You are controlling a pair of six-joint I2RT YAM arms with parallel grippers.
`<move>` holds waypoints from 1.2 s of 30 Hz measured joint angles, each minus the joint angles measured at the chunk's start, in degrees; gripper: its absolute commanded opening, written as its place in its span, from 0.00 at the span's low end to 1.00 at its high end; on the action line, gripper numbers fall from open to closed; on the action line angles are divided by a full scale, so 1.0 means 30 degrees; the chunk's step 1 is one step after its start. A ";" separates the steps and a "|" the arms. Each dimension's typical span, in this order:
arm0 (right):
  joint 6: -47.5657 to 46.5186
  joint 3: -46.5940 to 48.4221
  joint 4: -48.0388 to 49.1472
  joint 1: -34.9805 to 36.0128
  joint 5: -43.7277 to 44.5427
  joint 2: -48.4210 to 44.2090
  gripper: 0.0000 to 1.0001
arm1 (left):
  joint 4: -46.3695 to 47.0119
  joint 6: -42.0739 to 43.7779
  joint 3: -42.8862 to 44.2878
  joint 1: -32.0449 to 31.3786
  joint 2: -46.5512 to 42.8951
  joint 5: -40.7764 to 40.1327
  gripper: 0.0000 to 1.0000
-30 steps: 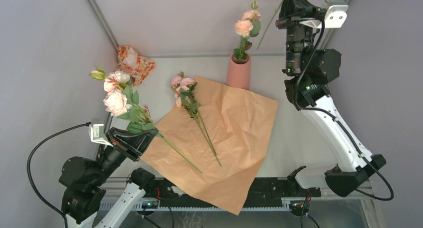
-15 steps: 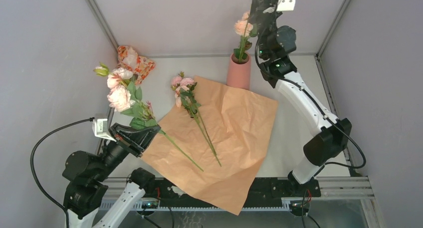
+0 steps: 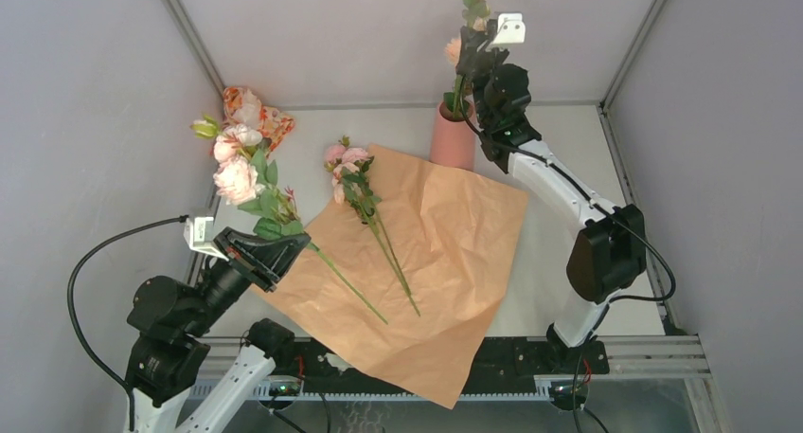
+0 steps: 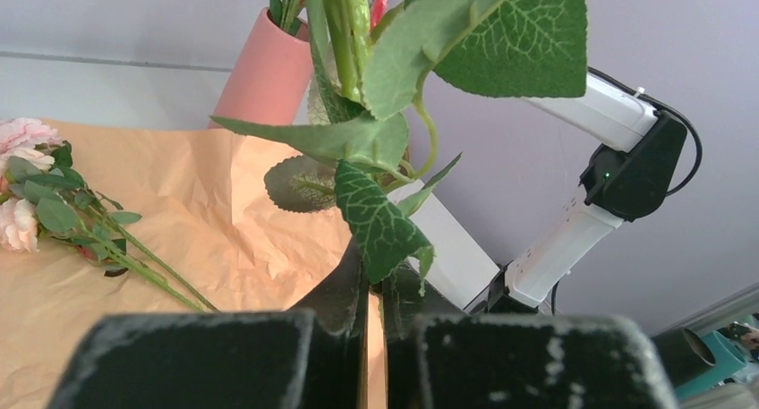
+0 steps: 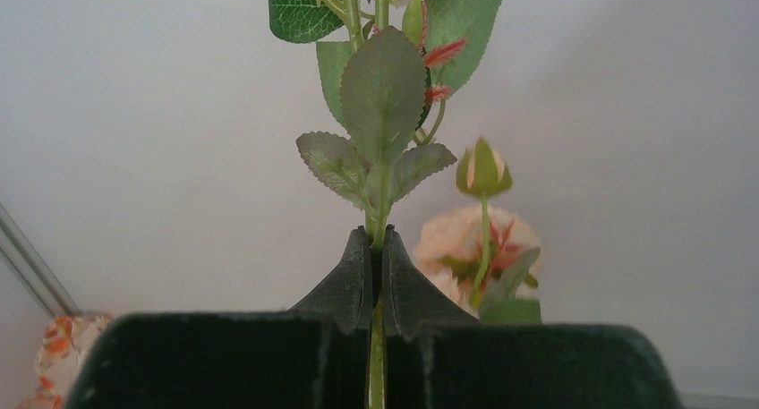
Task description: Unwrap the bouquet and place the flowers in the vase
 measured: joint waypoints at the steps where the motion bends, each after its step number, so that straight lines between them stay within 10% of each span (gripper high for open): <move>1: 0.0109 -0.0437 0.0007 0.0000 -0.0015 -0.0051 0.00 | 0.0036 -0.0007 0.0000 0.0000 -0.0007 0.0007 0.06; 8: 0.1180 -0.3614 -0.0408 0.0000 -0.0656 -0.1078 0.05 | 0.0466 -0.0007 -0.0109 0.0000 0.0080 0.0284 0.06; 17: 0.1902 -0.4983 -0.1938 0.0175 -0.1712 -0.3468 0.79 | 0.0874 -0.0007 -0.0066 0.0000 0.1355 0.0299 0.07; 36: 0.3716 -1.3202 -0.3810 0.1005 -0.0787 -1.3180 0.88 | 0.5268 0.1173 0.9559 0.0000 1.2072 -0.0554 0.13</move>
